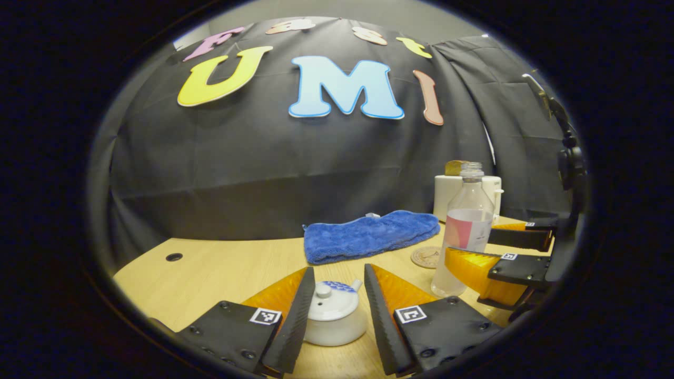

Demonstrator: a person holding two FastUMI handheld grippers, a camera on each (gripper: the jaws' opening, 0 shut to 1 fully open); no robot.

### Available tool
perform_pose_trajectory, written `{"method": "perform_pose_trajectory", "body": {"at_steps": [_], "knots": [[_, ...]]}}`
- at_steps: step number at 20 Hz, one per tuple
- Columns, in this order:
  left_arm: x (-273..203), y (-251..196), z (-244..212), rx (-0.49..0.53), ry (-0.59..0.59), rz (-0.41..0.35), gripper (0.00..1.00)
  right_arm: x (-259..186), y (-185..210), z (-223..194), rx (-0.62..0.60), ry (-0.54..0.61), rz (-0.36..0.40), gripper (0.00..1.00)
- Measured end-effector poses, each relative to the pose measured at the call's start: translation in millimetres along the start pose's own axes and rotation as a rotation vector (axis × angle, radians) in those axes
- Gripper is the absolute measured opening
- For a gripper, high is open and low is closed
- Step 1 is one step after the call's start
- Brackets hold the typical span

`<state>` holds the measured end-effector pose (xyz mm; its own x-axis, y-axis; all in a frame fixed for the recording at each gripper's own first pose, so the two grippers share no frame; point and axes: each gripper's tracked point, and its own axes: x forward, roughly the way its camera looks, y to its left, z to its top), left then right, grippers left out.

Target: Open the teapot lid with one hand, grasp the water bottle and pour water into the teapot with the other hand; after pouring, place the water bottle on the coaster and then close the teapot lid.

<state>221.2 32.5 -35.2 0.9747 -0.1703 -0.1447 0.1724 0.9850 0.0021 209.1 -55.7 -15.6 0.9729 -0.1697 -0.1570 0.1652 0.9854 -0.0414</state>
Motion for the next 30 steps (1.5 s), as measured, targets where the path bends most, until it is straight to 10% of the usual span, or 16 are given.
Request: {"method": "perform_pose_trajectory", "body": {"at_steps": [3, 7, 30], "knots": [[1, 0, 0, 0.014, 0.01, 0.015, 0.66, 0, 3, -2, -0.012, 0.002, -0.001, 0.94], [0, 6, 1, -0.001, 0.005, 0.038, 0.27, 0, 1, -1, -0.022, 0.006, -0.006, 0.94], [-24, 29, 36, -0.095, -0.113, 0.066, 0.16, 3, -1, -5, 0.012, 0.025, 0.001, 0.86]]}}
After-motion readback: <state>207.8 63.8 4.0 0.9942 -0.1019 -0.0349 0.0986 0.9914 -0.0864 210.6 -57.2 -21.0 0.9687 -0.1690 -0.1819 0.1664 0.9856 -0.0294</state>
